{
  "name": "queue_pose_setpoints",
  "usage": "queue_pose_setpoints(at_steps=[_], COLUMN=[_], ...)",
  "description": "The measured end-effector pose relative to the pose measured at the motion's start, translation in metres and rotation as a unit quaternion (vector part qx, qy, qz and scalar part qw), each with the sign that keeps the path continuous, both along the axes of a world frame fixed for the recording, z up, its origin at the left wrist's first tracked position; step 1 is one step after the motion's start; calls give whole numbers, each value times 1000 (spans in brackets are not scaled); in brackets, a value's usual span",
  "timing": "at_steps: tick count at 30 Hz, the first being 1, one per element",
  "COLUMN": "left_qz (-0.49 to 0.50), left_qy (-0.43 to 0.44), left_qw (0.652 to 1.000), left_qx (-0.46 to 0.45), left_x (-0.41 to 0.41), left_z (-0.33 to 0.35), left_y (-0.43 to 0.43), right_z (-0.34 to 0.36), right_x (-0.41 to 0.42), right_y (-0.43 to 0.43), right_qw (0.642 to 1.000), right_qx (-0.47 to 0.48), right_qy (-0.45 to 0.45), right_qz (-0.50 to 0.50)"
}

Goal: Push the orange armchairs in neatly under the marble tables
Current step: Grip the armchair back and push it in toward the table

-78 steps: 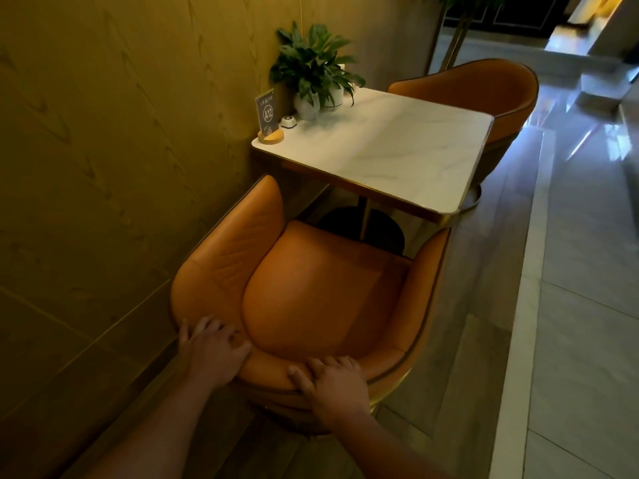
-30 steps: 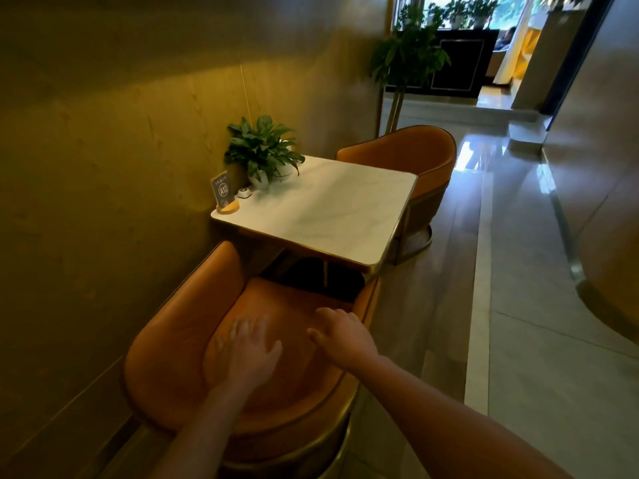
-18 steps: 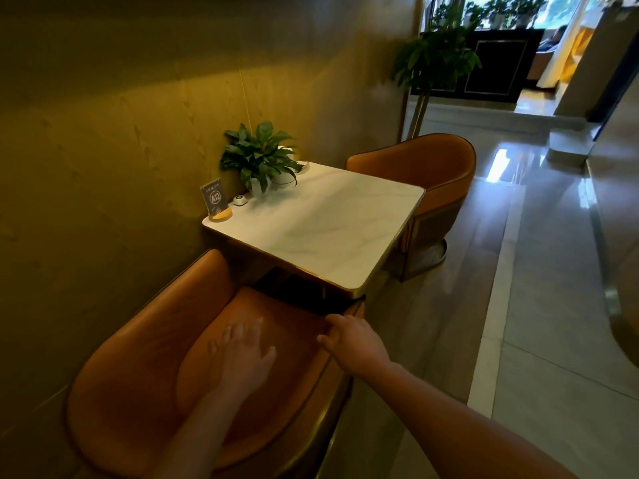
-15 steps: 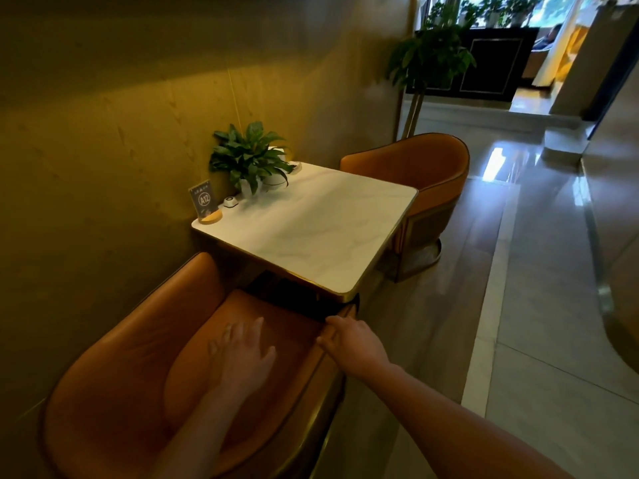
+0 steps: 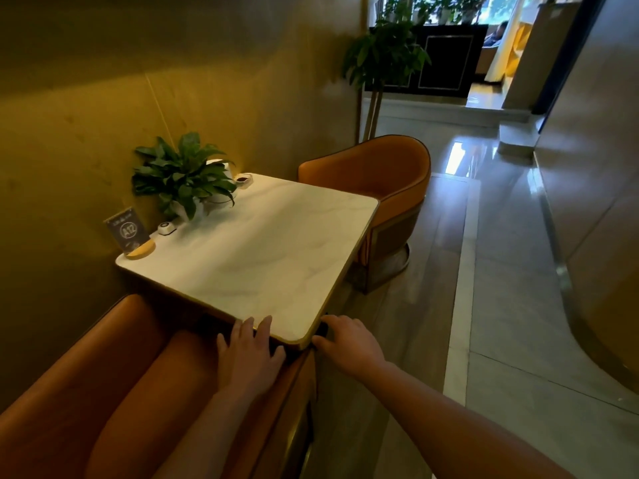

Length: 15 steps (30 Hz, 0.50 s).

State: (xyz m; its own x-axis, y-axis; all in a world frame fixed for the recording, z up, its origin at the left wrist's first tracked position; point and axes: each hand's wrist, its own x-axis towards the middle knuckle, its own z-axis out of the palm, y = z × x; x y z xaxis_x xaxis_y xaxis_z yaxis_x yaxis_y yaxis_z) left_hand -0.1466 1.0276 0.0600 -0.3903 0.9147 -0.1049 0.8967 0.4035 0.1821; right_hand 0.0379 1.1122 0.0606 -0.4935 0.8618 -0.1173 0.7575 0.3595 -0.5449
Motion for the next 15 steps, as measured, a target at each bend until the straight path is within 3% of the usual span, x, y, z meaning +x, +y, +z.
queue_pose_setpoints(at_steps=[15], left_qz=[-51], left_qy=[11], left_qw=[998], left_qx=[-20], left_x=[24], left_z=[13], left_y=[198], right_z=[20], right_x=[31], right_y=[194], right_qw=[999], right_qx=[-14], right_qy=[17], right_qz=[-40])
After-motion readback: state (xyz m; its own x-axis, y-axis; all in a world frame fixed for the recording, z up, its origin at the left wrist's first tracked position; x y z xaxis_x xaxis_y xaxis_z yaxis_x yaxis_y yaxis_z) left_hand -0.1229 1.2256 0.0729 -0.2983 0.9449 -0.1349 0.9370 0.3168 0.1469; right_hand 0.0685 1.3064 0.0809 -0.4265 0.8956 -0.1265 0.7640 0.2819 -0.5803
